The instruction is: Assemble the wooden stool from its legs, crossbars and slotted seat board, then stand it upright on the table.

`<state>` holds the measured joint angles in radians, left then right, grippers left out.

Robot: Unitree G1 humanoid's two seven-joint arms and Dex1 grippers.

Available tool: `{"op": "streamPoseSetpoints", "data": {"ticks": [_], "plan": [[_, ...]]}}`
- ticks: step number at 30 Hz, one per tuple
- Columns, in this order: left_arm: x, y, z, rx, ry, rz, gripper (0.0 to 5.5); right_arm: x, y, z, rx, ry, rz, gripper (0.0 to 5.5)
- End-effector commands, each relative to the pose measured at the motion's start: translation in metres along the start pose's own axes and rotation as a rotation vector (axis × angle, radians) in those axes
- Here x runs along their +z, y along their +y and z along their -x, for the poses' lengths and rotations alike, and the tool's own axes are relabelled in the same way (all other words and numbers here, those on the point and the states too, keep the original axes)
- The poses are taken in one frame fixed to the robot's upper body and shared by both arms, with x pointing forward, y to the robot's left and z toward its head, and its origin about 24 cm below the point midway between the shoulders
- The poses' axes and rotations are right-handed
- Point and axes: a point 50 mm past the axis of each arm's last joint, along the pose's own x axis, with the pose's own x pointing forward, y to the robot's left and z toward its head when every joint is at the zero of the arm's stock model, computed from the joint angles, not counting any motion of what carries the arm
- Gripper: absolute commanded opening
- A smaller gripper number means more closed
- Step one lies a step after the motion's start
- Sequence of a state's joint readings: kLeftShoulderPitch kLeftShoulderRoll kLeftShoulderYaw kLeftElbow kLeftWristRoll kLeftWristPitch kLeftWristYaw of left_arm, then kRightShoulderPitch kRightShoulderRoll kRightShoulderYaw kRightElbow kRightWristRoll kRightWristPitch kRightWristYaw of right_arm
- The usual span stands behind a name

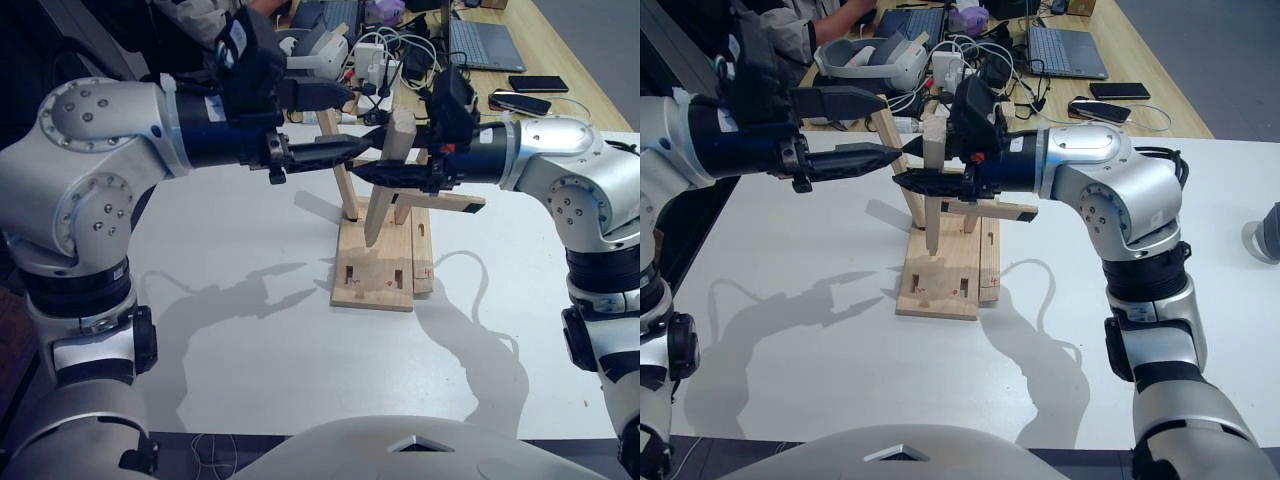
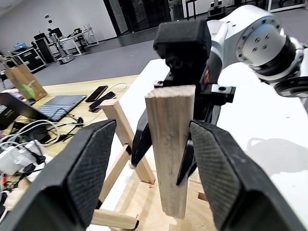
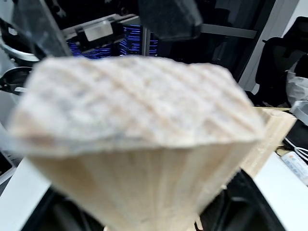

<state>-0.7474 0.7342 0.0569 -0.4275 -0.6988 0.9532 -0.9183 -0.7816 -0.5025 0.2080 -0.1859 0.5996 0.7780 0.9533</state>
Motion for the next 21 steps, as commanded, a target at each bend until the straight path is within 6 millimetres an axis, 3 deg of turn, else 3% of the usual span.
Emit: {"op": "streamPoseSetpoints", "data": {"ticks": [1,11,19,21], "plan": [[0.000,-0.001,-0.006,-0.061,-0.004,0.026,2.81,0.002,0.004,-0.004,0.031,0.001,0.031,2.08],[-0.007,0.003,-0.020,-0.117,0.001,0.050,2.81,0.002,0.010,-0.014,0.099,0.008,0.059,2.08],[-0.013,0.000,-0.019,-0.167,0.026,0.079,2.81,0.006,0.011,-0.017,0.114,-0.007,0.071,2.08],[-0.014,-0.001,-0.019,-0.180,0.021,0.097,2.54,0.007,0.011,-0.017,0.113,-0.009,0.072,2.08]]}}
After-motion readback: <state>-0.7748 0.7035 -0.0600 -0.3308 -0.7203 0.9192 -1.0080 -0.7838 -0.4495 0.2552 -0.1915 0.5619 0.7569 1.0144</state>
